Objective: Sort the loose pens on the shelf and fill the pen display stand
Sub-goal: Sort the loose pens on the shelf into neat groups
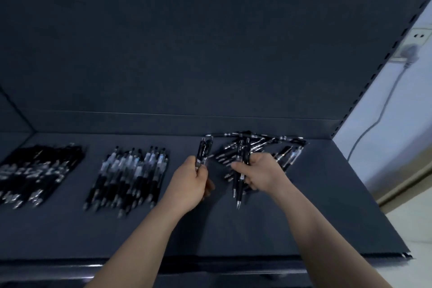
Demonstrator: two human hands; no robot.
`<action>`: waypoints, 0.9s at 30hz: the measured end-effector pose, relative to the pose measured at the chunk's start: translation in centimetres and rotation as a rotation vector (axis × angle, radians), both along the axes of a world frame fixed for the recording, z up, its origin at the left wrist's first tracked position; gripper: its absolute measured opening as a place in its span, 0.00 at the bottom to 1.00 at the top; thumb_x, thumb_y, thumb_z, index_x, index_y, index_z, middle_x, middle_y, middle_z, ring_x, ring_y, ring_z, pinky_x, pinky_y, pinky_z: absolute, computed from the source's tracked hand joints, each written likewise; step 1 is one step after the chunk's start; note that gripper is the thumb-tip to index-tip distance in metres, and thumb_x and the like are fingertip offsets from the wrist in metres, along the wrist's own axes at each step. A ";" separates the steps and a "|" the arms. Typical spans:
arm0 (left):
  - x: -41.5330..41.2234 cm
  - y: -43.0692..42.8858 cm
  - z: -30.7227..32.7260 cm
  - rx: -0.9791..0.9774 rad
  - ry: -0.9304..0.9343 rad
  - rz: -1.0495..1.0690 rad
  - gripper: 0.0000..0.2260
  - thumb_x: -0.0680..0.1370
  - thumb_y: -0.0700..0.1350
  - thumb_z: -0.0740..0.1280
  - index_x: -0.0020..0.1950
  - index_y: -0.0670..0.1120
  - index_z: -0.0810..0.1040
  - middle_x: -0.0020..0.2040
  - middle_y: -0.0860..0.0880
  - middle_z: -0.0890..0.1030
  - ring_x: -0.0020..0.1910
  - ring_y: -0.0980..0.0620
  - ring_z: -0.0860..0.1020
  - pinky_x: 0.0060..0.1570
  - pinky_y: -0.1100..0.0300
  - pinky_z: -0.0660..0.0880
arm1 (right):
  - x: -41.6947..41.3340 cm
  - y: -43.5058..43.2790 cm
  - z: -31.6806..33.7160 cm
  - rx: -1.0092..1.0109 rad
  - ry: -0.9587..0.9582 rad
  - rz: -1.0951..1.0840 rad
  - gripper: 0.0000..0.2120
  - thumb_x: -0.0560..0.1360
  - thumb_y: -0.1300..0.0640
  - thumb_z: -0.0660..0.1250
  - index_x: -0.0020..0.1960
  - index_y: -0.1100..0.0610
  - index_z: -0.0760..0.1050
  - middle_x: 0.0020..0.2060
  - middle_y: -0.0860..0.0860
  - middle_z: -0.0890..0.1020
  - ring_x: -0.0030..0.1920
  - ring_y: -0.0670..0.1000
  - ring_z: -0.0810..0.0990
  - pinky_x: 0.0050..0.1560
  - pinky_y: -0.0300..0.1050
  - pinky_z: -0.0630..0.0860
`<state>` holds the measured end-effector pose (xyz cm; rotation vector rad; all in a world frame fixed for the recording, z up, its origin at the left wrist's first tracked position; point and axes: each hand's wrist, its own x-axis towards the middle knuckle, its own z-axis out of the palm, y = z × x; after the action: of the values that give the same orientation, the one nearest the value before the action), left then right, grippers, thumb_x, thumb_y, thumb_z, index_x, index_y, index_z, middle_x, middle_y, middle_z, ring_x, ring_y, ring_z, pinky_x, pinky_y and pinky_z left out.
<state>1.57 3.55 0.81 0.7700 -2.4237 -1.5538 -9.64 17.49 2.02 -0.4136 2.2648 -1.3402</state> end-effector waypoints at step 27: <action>18.9 -31.0 -1.1 -0.589 -0.194 0.475 0.16 0.77 0.47 0.64 0.32 0.46 0.64 0.35 0.49 0.71 0.29 0.52 0.68 0.25 0.60 0.58 | 18.9 -35.8 0.1 0.206 -0.108 0.347 0.13 0.77 0.54 0.68 0.38 0.60 0.70 0.26 0.55 0.78 0.21 0.49 0.75 0.26 0.39 0.74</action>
<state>20.50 -27.44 -0.24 1.2685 -2.3767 -0.5747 9.28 -18.34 2.14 -0.6130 2.0970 -0.9238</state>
